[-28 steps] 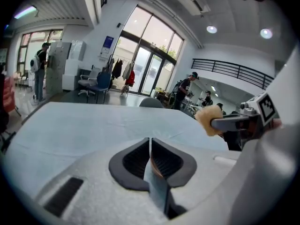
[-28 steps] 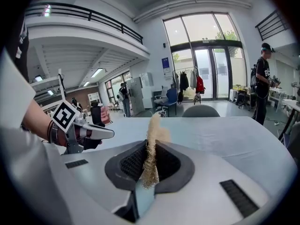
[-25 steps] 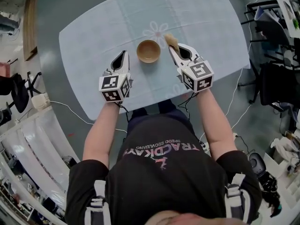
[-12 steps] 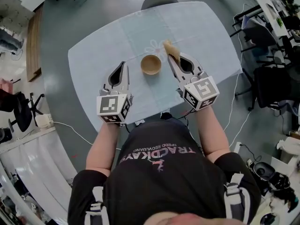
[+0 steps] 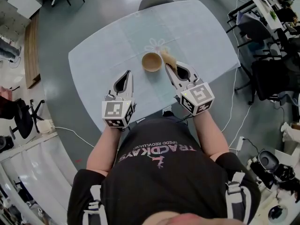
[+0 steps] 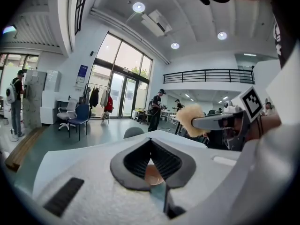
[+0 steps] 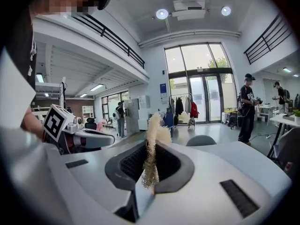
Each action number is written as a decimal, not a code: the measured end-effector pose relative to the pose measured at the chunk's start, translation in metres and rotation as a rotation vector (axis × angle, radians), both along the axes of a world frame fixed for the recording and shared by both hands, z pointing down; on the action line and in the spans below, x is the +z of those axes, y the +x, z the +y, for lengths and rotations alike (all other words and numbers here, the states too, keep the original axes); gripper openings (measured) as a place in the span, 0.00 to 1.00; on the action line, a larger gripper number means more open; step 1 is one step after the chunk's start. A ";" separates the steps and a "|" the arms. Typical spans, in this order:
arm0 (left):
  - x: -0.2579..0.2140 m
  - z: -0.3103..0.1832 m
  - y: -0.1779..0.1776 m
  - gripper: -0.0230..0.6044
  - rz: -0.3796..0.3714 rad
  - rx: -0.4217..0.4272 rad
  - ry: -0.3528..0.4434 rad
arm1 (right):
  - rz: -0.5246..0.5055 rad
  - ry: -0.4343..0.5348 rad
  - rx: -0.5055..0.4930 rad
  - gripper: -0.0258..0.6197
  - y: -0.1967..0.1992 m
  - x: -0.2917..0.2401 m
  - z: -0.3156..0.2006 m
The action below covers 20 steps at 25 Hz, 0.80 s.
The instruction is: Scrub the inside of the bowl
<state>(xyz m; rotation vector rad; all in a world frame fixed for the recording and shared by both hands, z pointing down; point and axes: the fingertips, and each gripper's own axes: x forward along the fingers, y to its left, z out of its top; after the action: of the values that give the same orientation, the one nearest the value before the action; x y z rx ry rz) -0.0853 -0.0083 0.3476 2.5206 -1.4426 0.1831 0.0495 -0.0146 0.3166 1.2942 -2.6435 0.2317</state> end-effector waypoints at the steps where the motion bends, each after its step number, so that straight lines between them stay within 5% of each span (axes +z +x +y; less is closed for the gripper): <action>1: 0.000 0.000 -0.002 0.06 0.000 0.002 0.000 | 0.003 -0.006 0.006 0.09 0.000 0.003 0.003; 20: -0.002 0.012 0.004 0.06 0.031 0.070 -0.002 | 0.005 -0.006 0.061 0.09 0.000 0.005 0.025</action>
<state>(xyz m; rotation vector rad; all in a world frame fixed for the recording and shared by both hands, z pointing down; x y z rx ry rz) -0.0812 0.0036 0.3459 2.5626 -1.3431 0.1570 0.0493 0.0106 0.3218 1.3733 -2.5991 0.2445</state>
